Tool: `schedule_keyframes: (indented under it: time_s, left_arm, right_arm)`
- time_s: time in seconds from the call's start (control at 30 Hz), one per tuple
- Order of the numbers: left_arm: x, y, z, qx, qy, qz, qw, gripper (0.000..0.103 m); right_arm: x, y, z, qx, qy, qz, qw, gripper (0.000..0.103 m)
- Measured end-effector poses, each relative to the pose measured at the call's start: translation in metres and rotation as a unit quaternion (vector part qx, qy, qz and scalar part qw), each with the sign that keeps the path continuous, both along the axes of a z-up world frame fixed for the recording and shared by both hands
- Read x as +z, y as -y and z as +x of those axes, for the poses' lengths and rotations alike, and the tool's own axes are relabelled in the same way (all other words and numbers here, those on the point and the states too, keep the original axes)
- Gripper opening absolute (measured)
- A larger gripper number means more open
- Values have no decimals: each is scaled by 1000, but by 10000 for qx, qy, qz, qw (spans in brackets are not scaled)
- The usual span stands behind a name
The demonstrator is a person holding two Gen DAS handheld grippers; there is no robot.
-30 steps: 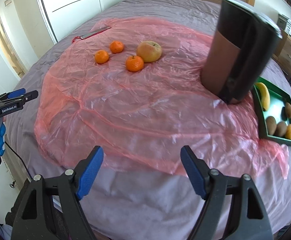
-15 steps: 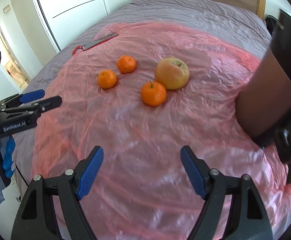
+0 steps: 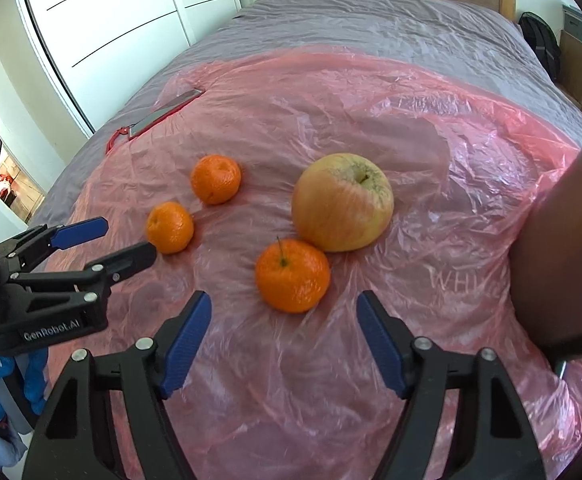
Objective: Organize fruits
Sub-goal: 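Grasp a tangerine with the right tool while the left tool grasps another tangerine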
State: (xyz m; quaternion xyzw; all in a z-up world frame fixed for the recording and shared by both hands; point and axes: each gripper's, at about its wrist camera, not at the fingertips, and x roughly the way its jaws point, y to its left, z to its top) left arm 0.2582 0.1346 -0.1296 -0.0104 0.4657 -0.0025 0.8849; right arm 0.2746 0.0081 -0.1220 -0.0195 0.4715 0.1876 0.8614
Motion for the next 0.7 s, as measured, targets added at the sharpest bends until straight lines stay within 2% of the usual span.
schedule_keyframes:
  time_s: [0.13, 0.2, 0.27, 0.3, 0.4, 0.5, 0.7]
  left_arm:
    - [-8, 3, 9, -4, -75, 58, 10000, 74]
    - [-11, 4, 12, -5, -86, 91, 9999, 73]
    - [-14, 5, 15, -9, -104, 120, 9999, 73]
    - [-15, 5, 16, -2, -116, 125, 9999, 73]
    - [-19, 6, 20, 21, -181, 126, 9998, 70]
    - [-24, 7, 24, 15, -253, 85, 9996, 67]
    - [-33, 6, 27, 78, -340, -15, 9994, 57]
  right_arm:
    - [-9, -4, 11, -37, -85, 10, 10000, 77]
    - [-15, -5, 16, -52, -147, 39, 9999, 63]
    - [-20, -6, 20, -71, -191, 23, 9998, 54]
    - [-22, -7, 22, -69, -210, 22, 9998, 46]
    - [-28, -7, 25, -66, -264, 38, 9996, 35]
    - [-32, -7, 27, -76, -273, 53, 9996, 30]
    - [-36, -7, 28, -57, -268, 92, 9996, 29]
